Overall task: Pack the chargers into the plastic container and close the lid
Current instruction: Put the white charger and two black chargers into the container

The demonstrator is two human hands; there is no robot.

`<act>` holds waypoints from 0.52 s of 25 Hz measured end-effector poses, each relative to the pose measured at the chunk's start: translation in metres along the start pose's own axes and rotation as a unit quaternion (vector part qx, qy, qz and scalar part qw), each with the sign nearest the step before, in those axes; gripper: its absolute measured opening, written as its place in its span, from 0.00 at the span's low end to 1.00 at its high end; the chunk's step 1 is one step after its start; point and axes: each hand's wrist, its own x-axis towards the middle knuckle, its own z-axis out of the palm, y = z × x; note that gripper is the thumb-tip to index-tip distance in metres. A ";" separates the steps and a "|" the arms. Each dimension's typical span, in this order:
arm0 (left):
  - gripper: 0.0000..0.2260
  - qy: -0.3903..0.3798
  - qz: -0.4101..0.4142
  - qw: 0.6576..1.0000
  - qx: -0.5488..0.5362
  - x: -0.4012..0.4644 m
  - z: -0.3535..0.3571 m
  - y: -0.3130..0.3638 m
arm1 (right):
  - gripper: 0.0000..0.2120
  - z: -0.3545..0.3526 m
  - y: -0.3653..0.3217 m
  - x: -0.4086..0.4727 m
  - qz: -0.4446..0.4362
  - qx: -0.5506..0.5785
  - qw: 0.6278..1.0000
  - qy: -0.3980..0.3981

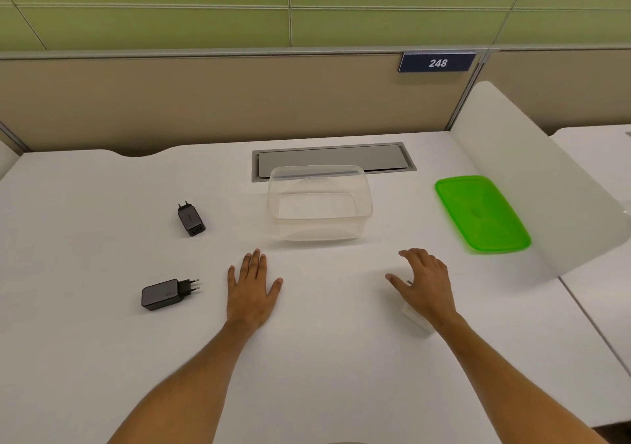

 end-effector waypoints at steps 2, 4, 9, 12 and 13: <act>0.30 0.004 0.000 1.000 -0.003 -0.001 -0.001 0.000 | 0.27 -0.001 0.010 -0.011 0.004 0.001 0.999 -0.041; 0.30 0.003 0.000 1.000 -0.005 -0.001 -0.001 0.000 | 0.31 -0.002 0.017 -0.021 0.010 -0.003 0.998 -0.069; 0.30 -0.002 -0.002 1.000 0.005 -0.001 -0.001 0.001 | 0.39 -0.006 0.025 -0.038 0.014 0.012 0.995 -0.100; 0.30 -0.002 0.000 1.000 0.006 0.000 -0.001 0.000 | 0.42 -0.007 0.026 -0.044 0.010 0.002 0.995 -0.104; 0.30 -0.002 0.001 1.000 0.005 -0.001 -0.001 0.000 | 0.42 -0.007 0.027 -0.046 0.009 -0.001 0.995 -0.104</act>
